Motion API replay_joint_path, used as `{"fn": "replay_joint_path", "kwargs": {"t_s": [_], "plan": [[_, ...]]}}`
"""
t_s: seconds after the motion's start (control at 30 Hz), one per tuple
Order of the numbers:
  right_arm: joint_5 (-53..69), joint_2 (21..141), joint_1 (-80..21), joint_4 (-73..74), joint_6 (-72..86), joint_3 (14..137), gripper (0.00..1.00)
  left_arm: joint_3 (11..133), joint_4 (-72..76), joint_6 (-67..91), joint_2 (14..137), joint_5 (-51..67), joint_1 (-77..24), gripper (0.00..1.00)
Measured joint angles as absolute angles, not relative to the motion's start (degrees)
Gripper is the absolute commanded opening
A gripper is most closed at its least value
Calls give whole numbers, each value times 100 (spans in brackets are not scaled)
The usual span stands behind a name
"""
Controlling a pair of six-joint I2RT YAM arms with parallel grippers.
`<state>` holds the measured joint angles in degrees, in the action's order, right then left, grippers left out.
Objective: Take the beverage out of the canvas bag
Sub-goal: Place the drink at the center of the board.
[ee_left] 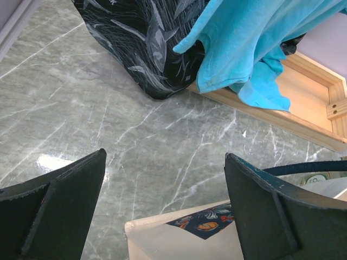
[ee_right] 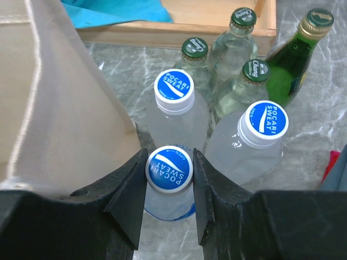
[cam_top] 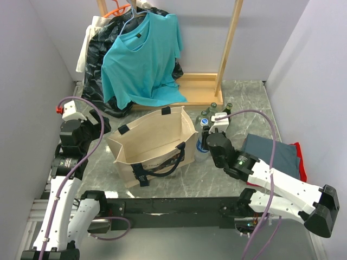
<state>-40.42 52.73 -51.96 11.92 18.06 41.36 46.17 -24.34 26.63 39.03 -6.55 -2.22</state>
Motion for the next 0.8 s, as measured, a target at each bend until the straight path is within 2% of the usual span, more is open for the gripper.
{"fn": "replay_joint_path", "kwargs": {"t_s": [0.23, 0.37, 0.47, 0.6, 0.8], "plan": [[-4311, 5363, -5196, 604, 1846, 3806, 1, 4615, -2436, 2663, 3885, -683, -222, 96], [-4458, 5374, -5196, 342, 1850, 3699, 18, 4609, -2440, 2661, 3870, -701, -222, 96], [-4477, 5393, -5199, 318, 1850, 3699, 16, 4609, -2447, 2661, 3872, -703, -222, 96], [-4475, 5395, -5199, 320, 1850, 3701, 37, 4602, -2440, 2661, 3872, -701, -222, 96], [-4377, 5402, -5199, 491, 1868, 3785, 38, 4532, -2440, 2659, 3872, -701, -222, 96]]}}
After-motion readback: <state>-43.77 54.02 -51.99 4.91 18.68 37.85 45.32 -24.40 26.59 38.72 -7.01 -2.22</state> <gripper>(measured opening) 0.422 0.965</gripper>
